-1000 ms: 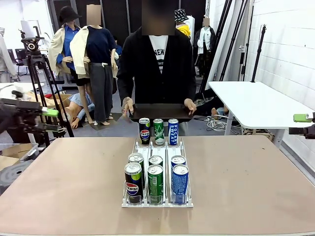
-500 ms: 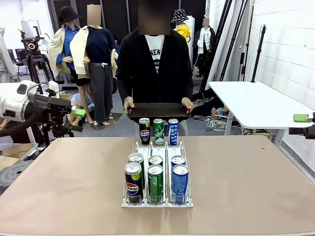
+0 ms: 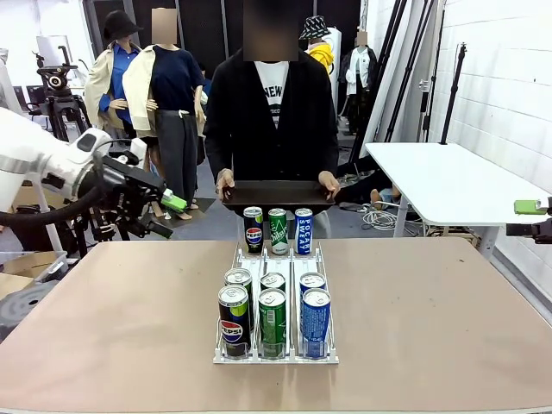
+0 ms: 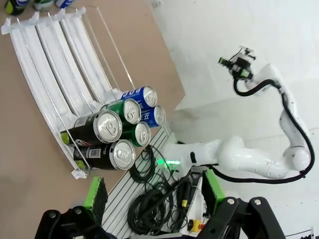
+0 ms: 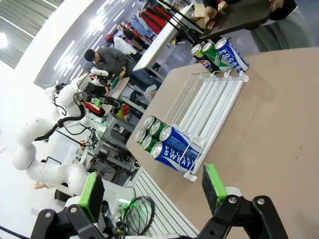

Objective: Retrieve and hand over the desired beverage to the person.
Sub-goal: Pick up a can of the same type that the person held from the Automatic Can Dispenser.

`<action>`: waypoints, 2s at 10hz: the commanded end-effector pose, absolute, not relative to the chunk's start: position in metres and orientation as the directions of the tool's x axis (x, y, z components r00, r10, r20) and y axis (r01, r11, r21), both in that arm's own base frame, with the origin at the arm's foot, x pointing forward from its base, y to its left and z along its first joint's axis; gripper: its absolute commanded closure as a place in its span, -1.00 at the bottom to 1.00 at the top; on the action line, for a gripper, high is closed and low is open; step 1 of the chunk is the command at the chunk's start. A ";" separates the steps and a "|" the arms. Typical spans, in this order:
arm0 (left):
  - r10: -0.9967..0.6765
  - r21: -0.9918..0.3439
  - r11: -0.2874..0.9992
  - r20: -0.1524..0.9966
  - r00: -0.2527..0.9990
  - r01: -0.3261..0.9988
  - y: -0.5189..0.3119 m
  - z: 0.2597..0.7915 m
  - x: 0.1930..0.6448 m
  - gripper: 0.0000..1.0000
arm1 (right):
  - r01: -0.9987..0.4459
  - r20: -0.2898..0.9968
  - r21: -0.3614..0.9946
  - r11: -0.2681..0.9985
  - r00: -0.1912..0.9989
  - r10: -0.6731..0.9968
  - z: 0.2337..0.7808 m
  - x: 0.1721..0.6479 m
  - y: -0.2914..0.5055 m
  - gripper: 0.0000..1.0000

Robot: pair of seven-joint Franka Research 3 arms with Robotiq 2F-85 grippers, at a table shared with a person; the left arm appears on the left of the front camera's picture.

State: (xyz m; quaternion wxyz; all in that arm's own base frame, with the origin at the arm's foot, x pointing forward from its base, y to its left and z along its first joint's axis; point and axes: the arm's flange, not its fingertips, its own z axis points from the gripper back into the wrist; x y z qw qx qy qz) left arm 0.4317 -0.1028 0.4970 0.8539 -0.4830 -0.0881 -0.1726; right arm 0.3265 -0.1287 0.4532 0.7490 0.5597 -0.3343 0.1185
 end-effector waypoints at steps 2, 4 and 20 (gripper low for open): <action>-0.303 -0.699 0.589 0.275 0.912 0.406 -0.138 0.505 0.423 -1.00 | -0.572 0.650 0.751 0.329 0.729 -0.215 0.453 0.329 -0.128 -1.00; -0.345 -0.662 0.622 0.249 0.905 0.419 -0.163 0.504 0.420 -1.00 | -0.572 0.650 0.751 0.329 0.729 -0.215 0.453 0.329 -0.128 -1.00; -0.404 -0.178 0.898 0.027 0.914 0.402 -0.310 0.457 0.406 -1.00 | -0.572 0.650 0.751 0.329 0.729 -0.215 0.453 0.329 -0.128 -1.00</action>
